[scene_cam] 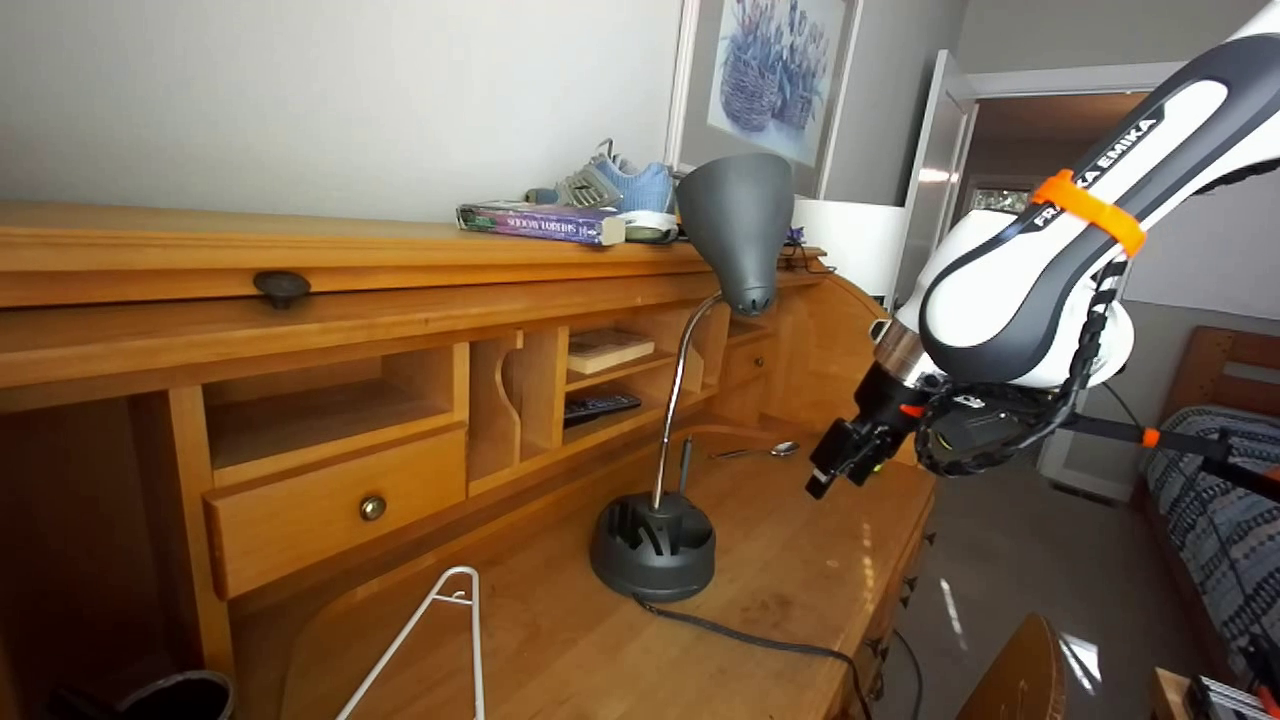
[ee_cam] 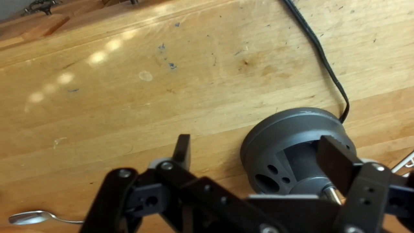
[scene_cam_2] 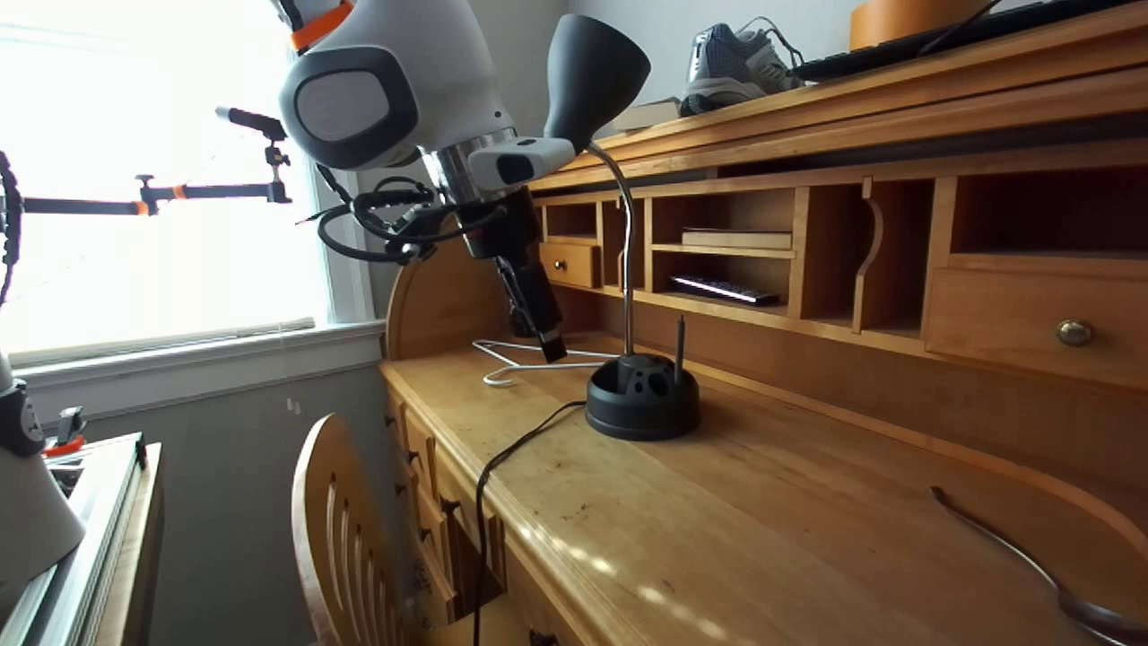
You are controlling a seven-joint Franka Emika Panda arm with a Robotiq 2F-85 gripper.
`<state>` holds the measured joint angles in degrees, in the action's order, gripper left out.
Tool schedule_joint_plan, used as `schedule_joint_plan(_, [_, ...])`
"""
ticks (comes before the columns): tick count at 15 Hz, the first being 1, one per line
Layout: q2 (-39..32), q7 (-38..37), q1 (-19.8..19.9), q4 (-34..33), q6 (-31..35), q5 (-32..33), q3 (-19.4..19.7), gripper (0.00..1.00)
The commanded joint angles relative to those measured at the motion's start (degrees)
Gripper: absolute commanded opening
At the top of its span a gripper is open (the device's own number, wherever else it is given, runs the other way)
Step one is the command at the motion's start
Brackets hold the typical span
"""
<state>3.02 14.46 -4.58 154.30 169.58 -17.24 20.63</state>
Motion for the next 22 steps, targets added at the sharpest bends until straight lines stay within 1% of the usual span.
schedule_joint_plan(1, [-4.7,-3.93,-1.04,-3.21,0.23,-5.16,-0.53,1.0])
schedule_joint_plan(3, [-6.31,-3.49,-1.78,-5.1,0.06,-10.11,-1.28,1.0])
schedule_joint_plan(5, [-8.66,-2.78,-1.99,-7.63,-0.02,-16.2,-2.93,1.0])
schedule_joint_plan(8, [-12.34,-1.21,-1.31,-11.24,-0.89,-23.9,-6.02,1.0])
schedule_joint_plan(10, [-15.26,0.43,-0.51,-13.48,0.0,-28.04,-8.27,1.0])
schedule_joint_plan(11, [-16.55,0.97,-0.14,-14.56,-0.58,-29.25,-8.98,1.0])
schedule_joint_plan(15, [-21.33,4.35,1.86,-18.1,0.67,-34.41,-12.27,1.0])
schedule_joint_plan(22, [-27.49,12.59,7.07,-23.42,2.89,-42.26,-17.6,1.0])
